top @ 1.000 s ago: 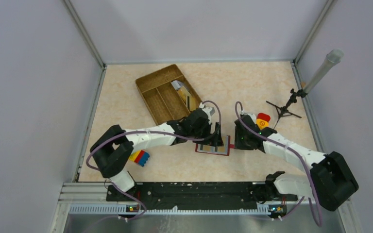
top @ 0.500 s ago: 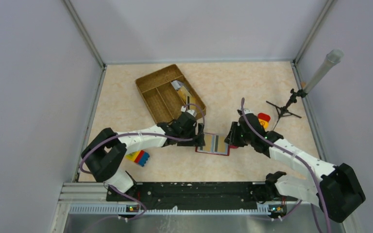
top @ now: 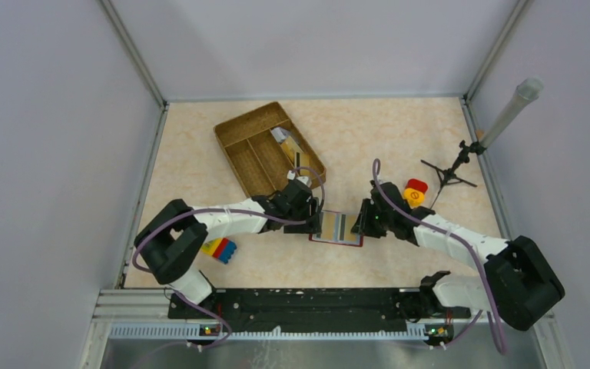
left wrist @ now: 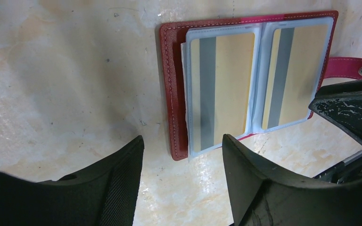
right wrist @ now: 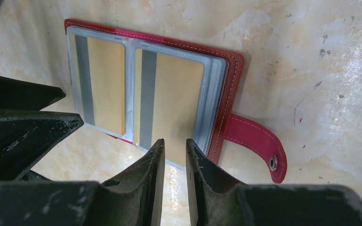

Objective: Put the credit cards into the card holder
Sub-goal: Turn over the card slot in the card holder.

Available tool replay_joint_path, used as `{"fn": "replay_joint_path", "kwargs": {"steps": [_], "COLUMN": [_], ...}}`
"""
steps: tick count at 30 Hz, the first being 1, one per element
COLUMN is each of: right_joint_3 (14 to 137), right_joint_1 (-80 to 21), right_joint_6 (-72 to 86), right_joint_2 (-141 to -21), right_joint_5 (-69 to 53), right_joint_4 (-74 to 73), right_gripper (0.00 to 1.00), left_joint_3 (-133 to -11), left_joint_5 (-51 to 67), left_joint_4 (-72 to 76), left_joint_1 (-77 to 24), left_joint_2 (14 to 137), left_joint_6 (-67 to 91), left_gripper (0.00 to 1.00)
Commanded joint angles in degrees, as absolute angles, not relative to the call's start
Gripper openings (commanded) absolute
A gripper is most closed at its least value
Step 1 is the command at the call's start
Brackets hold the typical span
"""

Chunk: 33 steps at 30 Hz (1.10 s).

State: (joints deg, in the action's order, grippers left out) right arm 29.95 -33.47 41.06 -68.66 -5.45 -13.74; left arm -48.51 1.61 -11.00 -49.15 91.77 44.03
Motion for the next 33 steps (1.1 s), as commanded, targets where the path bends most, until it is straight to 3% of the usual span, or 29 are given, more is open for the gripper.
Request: {"fn": "replay_joint_path", "kwargs": {"steps": [1,17,33], "right_joint_3": [29.89,29.1,26.26], "right_joint_1": [-33.31,-33.31,-33.27], "right_joint_6": [42.16,43.07,47.28], "right_joint_2": [-70.05,-73.07,-68.03], "right_joint_5": [-3.96,-6.31,-11.74], "right_joint_4": [-12.6,-8.85,1.4], "right_gripper": [0.21,0.2,0.16], "left_joint_3": [-47.88,-47.73,-47.58], "left_joint_5": [0.98,2.4,3.45], "left_joint_4": [-8.79,-7.85,-7.3], "left_joint_1": [-49.15,-49.1,-49.11], "left_joint_2": [92.35,93.65,93.98], "left_joint_6": [44.3,44.17,44.46], "left_gripper": [0.63,0.56,0.51]}}
